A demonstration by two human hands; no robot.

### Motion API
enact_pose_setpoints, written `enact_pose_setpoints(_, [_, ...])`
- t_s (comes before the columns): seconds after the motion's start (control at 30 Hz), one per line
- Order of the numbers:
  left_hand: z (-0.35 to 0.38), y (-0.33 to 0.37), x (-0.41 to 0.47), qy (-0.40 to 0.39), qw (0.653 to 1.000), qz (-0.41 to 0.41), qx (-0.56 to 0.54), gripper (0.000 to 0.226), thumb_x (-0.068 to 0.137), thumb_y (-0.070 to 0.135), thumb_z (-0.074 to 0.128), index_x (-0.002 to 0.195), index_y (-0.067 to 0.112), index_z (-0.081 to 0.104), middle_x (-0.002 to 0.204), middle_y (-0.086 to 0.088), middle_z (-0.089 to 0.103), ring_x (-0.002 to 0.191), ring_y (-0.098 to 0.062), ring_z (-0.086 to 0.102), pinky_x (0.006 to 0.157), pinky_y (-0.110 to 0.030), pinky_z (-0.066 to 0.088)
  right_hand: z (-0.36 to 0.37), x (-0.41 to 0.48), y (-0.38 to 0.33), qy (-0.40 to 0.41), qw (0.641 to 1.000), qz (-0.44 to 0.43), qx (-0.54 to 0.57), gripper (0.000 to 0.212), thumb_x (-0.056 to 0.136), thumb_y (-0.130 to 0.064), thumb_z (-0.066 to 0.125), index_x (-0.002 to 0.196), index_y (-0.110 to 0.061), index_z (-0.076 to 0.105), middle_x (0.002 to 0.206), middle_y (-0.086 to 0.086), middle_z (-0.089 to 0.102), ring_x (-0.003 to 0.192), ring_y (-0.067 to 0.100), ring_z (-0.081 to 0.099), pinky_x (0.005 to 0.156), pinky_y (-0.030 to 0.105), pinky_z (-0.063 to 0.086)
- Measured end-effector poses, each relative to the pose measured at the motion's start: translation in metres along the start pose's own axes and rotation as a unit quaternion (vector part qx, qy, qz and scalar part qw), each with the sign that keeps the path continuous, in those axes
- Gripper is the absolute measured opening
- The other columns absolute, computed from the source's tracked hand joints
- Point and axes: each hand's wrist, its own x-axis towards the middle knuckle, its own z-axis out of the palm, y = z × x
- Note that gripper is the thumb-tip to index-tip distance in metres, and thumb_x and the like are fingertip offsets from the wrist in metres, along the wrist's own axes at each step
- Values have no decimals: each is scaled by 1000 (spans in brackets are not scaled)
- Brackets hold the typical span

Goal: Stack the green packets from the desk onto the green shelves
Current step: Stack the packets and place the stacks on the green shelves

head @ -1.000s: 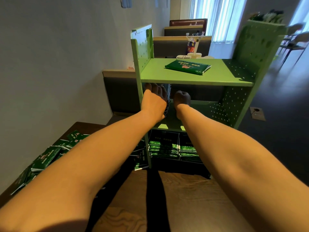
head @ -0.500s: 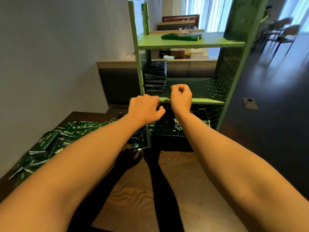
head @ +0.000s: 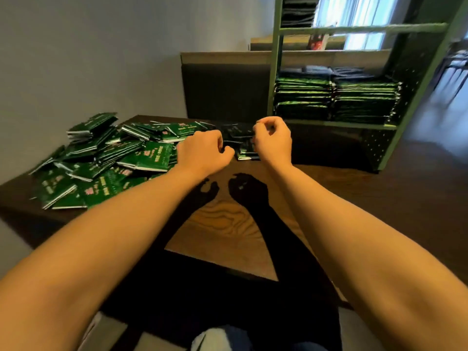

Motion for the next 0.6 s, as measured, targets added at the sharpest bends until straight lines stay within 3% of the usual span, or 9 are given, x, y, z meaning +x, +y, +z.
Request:
enact_pose_setpoints(0.13, [-4,-45,-49,19,999,-16,23,27,85,46,56,91,21,64,91,-1,65,93,-28,61,72,-35,43,33,-47,8,-43,999,13,-21,4,98,-19,60,100,-19,64,82,-12,61,76,2,57,66,18,43])
enact_pose_setpoints(0.3, [-1,-92,-85,34,996,-69,42,40,82,49,58,111,22,61,116,-3,59,114,-29,51,92,-45,40,69,-82,11,-83,994,52,-56,13,97,-25,58,106,-19,65,101,-2,67,100,21,63,89,36,50])
enact_pose_setpoints(0.43, [10,-108,-96,16,992,-123,36,47,83,49,58,122,24,55,128,-3,51,124,-28,42,100,-48,33,73,-99,29,-82,988,100,-82,13,98,-29,58,108,-21,63,103,-2,66,97,20,64,86,36,50])
enact_pose_setpoints(0.6, [25,-114,-98,1,988,-132,77,55,84,51,55,131,23,51,140,-7,45,132,-28,35,110,-52,25,70,-96,39,-88,988,80,-96,16,99,-26,57,113,-20,62,85,-12,59,79,5,58,83,37,52])
